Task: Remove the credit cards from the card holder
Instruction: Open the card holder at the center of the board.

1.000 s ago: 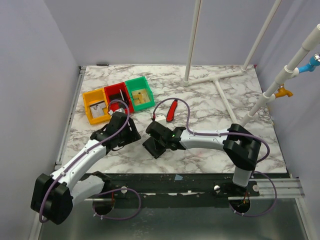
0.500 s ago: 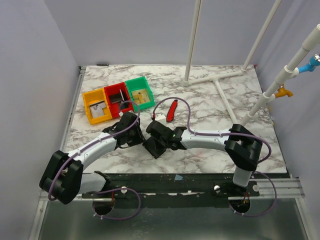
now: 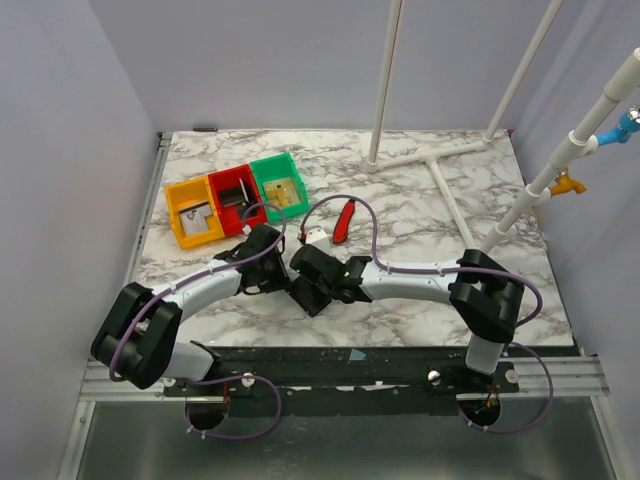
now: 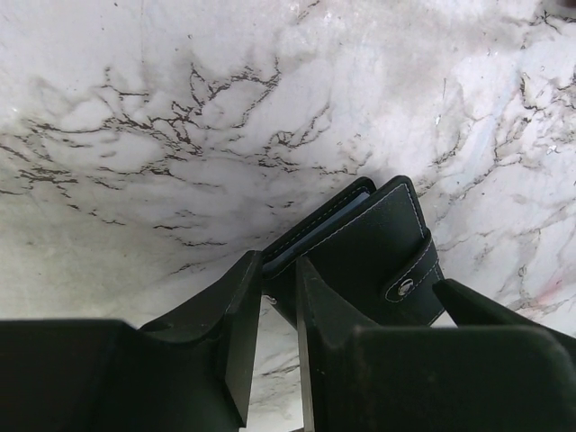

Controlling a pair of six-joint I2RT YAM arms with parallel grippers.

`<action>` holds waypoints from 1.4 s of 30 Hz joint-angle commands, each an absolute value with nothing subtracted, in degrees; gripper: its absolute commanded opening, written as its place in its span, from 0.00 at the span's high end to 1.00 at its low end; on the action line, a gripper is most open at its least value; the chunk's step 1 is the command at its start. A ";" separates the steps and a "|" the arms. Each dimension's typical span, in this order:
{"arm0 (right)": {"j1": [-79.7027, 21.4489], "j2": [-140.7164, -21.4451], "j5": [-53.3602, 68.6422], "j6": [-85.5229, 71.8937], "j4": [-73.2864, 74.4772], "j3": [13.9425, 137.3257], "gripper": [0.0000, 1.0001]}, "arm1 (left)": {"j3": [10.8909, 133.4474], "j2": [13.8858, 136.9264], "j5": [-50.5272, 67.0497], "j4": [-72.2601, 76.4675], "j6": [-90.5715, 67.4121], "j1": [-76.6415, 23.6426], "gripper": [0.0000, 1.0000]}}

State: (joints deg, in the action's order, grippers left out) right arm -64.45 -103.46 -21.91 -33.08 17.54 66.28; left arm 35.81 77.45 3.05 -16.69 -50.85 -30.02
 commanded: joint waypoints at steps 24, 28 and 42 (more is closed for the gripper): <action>-66.45 -111.72 -27.71 -33.53 18.58 67.76 0.79 | 37.40 80.93 4.04 -17.75 -50.32 -30.22 0.90; -66.45 -112.30 -27.36 -34.32 19.16 67.90 0.84 | 37.71 81.09 4.00 -18.20 -50.13 -30.20 0.91; -61.95 -106.05 -17.48 -38.18 16.57 65.45 0.99 | 38.33 81.20 3.16 -19.38 -49.35 -30.14 0.96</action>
State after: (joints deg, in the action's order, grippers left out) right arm -64.88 -107.26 -25.80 -34.48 17.17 68.36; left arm 38.13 79.61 4.14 -17.67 -50.37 -30.02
